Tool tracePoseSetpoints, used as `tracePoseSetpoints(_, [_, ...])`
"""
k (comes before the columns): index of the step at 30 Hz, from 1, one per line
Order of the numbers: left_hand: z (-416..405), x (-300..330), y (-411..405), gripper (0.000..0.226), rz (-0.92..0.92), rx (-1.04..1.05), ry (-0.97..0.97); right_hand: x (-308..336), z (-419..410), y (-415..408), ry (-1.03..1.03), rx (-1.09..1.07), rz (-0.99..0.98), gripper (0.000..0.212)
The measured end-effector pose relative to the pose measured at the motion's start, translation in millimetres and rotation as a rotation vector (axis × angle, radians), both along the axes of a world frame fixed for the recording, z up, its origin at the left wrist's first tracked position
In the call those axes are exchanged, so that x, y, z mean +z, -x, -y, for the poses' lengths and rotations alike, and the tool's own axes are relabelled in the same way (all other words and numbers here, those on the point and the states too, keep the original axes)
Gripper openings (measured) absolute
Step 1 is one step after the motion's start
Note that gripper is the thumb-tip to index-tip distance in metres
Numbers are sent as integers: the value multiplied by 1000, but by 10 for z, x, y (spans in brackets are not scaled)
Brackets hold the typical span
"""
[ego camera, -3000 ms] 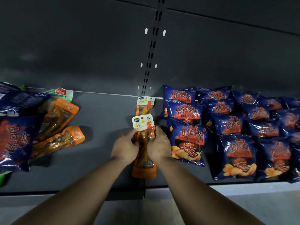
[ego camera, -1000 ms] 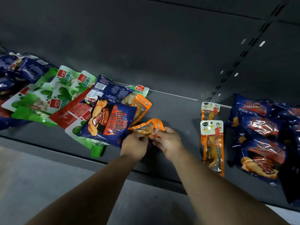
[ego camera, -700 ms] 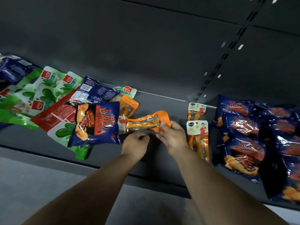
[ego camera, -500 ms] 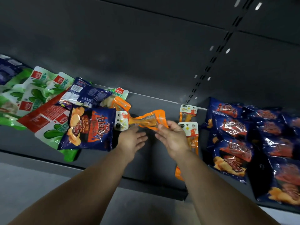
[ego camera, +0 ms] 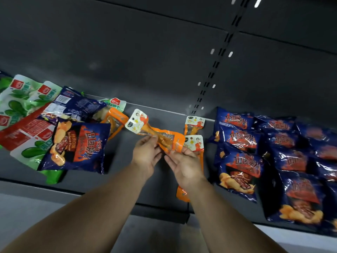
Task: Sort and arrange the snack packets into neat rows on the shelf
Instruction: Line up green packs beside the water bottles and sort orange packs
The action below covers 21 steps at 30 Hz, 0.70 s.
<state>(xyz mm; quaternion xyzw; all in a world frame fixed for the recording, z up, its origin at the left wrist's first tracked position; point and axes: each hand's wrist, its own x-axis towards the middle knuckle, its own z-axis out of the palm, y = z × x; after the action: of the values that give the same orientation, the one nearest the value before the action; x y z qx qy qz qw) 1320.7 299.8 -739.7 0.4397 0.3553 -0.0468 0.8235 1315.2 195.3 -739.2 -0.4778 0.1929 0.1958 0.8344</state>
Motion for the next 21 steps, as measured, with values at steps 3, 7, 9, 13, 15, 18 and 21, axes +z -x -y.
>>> tracePoseSetpoints(3, [72, 28, -45, 10, 38, 22, -26, 9, -29, 12, -120, -37, -56, 27])
tracePoseSetpoints(7, [42, 79, -114, 32, 66, 85, -127, 44, -44, 12, -10, 40, -57, 20])
tracePoseSetpoints(9, [-28, 126, -145, 33, 100, 86, -161, 62, -11, -42, 126, 55, -36, 10])
tracePoseSetpoints(13, [-205, 123, -152, 18, 103, -51, -358, 93, 96, -164, 427, 13, 19, 39])
tracePoseSetpoints(15, [-244, 96, -128, 21, 96, -149, -387, 108, 131, -211, 511, 3, 81, 41])
tracePoseSetpoints(18, [-211, 50, -85, 26, 105, -242, -353, 114, 129, -257, 546, -14, 140, 33])
tracePoseSetpoints(21, [-155, 10, -49, 21, 133, -286, -324, 71, 66, -243, 588, 32, 195, 13])
